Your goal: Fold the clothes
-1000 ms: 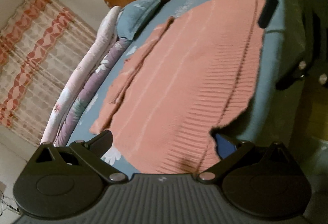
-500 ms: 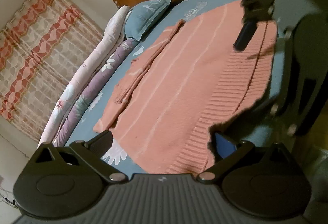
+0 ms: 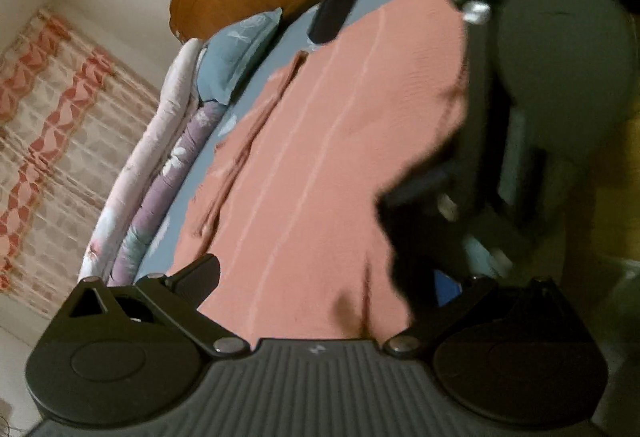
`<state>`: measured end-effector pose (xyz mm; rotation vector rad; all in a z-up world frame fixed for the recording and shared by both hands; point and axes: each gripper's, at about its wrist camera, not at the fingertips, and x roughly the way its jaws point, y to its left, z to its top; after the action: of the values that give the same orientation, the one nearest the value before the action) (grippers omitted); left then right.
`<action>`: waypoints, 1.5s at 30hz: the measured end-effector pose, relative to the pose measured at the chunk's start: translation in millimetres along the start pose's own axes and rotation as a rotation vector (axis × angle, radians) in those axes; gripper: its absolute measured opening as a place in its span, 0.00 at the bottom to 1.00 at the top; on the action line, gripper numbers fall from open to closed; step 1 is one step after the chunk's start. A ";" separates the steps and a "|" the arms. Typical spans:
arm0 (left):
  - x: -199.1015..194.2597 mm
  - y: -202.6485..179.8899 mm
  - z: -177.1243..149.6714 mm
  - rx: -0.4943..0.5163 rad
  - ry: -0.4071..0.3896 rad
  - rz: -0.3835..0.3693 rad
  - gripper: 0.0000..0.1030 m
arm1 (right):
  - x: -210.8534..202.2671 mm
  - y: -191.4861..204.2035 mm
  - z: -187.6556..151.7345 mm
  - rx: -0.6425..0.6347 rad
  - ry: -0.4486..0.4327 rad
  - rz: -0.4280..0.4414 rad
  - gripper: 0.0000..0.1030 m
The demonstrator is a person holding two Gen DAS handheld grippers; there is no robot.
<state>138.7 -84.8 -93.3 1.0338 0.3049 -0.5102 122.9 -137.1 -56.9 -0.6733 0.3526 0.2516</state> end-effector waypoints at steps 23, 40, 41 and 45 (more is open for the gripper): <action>0.7 24.7 13.9 -0.179 -0.033 0.035 1.00 | 5.4 -9.4 -34.8 -0.048 0.109 -0.031 1.00; 4.3 -3.6 30.3 -0.035 -0.035 -0.035 1.00 | 22.9 -29.3 -28.5 -0.091 0.060 -0.208 1.00; 7.9 -5.6 33.9 -0.024 -0.037 -0.023 1.00 | 21.8 -30.1 -27.7 -0.090 0.054 -0.209 1.00; 18.8 -8.3 41.9 -0.002 -0.031 0.044 1.00 | 20.2 -32.6 -31.1 -0.093 0.062 -0.189 1.00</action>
<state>150.3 -129.8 -87.9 1.0271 0.2547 -0.4860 145.0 -179.5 -69.2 -0.8023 0.3361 0.0678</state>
